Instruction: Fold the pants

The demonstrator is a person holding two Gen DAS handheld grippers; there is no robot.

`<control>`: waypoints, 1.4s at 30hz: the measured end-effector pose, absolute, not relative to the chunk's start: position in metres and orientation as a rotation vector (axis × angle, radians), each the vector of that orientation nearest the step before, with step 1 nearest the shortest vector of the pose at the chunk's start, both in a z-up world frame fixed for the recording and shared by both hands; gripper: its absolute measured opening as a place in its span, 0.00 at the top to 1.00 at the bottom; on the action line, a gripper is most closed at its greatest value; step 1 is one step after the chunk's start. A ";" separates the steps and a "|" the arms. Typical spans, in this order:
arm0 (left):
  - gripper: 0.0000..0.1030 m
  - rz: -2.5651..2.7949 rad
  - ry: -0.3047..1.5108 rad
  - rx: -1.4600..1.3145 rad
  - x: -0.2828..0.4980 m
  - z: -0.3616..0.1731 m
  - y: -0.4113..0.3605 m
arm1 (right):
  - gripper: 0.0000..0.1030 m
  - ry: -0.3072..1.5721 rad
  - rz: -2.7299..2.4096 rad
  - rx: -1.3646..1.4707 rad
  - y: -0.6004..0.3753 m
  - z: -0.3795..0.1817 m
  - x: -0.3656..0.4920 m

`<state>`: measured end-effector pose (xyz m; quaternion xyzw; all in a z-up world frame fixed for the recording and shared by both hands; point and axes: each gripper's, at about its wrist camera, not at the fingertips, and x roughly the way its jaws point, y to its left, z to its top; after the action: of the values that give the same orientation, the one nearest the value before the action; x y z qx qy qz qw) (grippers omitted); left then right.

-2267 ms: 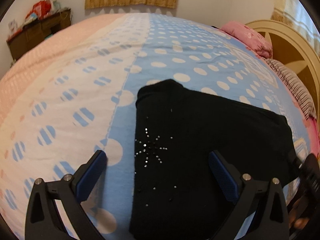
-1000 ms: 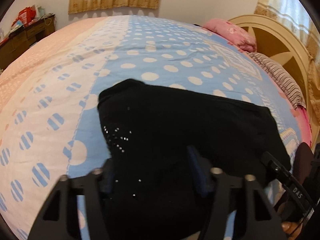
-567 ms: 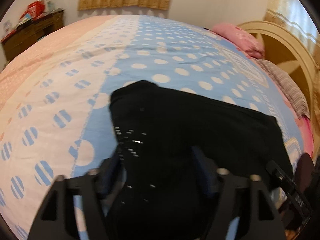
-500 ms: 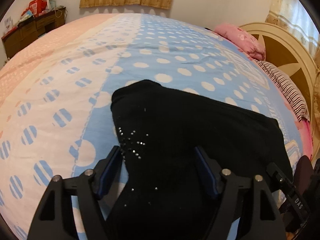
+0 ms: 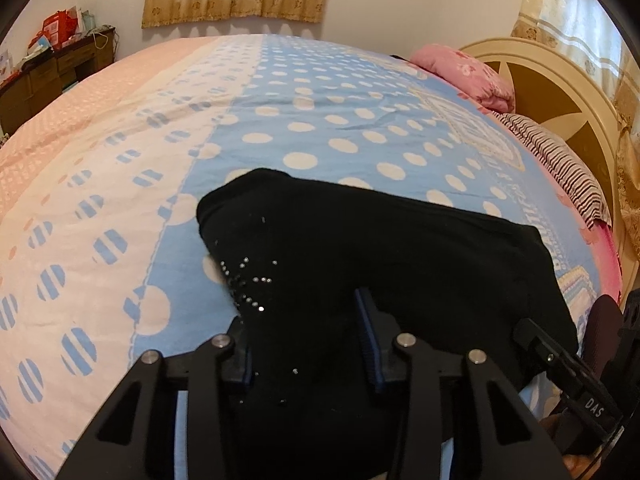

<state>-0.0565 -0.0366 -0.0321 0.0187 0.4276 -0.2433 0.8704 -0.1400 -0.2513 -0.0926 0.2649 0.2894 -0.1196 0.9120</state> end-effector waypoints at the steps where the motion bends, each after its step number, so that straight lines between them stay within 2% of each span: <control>1: 0.59 -0.510 0.895 0.037 -0.056 -0.032 -0.036 | 0.16 0.604 -0.243 0.541 -0.250 -0.093 -0.138; 6: 0.59 -0.517 0.897 0.032 -0.057 -0.033 -0.034 | 0.19 0.667 -0.273 0.458 -0.240 -0.091 -0.129; 11: 0.57 -0.525 0.908 0.022 -0.055 -0.033 -0.033 | 0.60 0.655 -0.327 0.473 -0.246 -0.090 -0.139; 14: 0.50 -0.516 0.912 0.034 -0.054 -0.034 -0.034 | 0.64 0.648 -0.315 0.481 -0.246 -0.091 -0.142; 16: 0.52 -0.518 0.928 0.014 -0.052 -0.035 -0.032 | 0.67 0.656 -0.330 0.436 -0.239 -0.089 -0.139; 17: 0.55 -0.526 0.932 0.006 -0.052 -0.034 -0.031 | 0.68 0.660 -0.341 0.408 -0.235 -0.087 -0.138; 19: 0.70 -0.536 0.907 0.041 -0.057 -0.031 -0.034 | 0.70 0.663 -0.356 0.369 -0.229 -0.084 -0.136; 21: 0.73 -0.530 0.877 0.088 -0.062 -0.027 -0.038 | 0.71 0.657 -0.362 0.363 -0.226 -0.081 -0.138; 28: 0.75 -0.536 0.884 0.056 -0.060 -0.020 -0.030 | 0.72 0.597 -0.340 0.371 -0.219 -0.060 -0.147; 42: 0.75 -0.506 0.771 0.020 -0.062 0.017 0.000 | 0.72 0.524 -0.245 0.352 -0.194 -0.023 -0.142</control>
<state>-0.0625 -0.0002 0.0173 0.0098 0.3720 -0.2443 0.8955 -0.1424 -0.1945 -0.0235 0.1727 0.2569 -0.1201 0.9433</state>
